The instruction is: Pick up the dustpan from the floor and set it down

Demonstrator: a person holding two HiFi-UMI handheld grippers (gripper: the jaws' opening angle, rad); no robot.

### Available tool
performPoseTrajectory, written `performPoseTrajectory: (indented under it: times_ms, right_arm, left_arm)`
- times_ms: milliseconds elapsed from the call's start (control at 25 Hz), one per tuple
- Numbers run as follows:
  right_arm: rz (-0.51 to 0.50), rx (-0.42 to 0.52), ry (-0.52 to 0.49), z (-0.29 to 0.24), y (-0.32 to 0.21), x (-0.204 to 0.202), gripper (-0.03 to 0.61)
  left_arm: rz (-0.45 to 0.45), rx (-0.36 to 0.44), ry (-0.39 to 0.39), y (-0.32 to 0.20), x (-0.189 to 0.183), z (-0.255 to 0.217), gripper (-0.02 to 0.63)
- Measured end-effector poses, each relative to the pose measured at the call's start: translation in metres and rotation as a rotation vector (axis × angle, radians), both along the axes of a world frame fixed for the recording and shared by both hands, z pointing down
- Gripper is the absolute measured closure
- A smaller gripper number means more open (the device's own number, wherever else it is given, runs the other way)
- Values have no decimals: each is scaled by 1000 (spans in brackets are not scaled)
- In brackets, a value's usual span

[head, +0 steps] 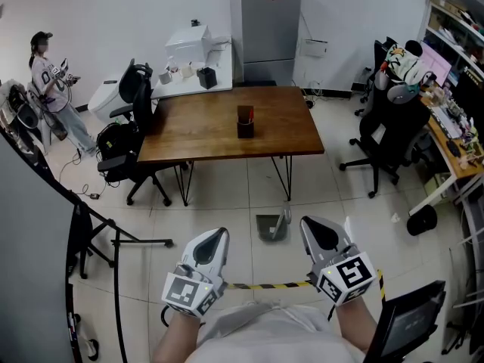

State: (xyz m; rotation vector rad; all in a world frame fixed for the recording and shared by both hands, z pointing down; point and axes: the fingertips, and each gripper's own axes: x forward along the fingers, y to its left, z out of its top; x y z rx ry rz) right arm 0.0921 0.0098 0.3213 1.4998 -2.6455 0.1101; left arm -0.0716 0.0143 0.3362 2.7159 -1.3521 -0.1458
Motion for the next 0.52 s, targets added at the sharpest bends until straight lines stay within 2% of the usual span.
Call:
performPoseTrajectory:
  times_ms: [520]
  right_arm:
    - [-4,13,9,1,-6,7,577]
  left_arm:
    - [0,7,-1,-6,10,0,598]
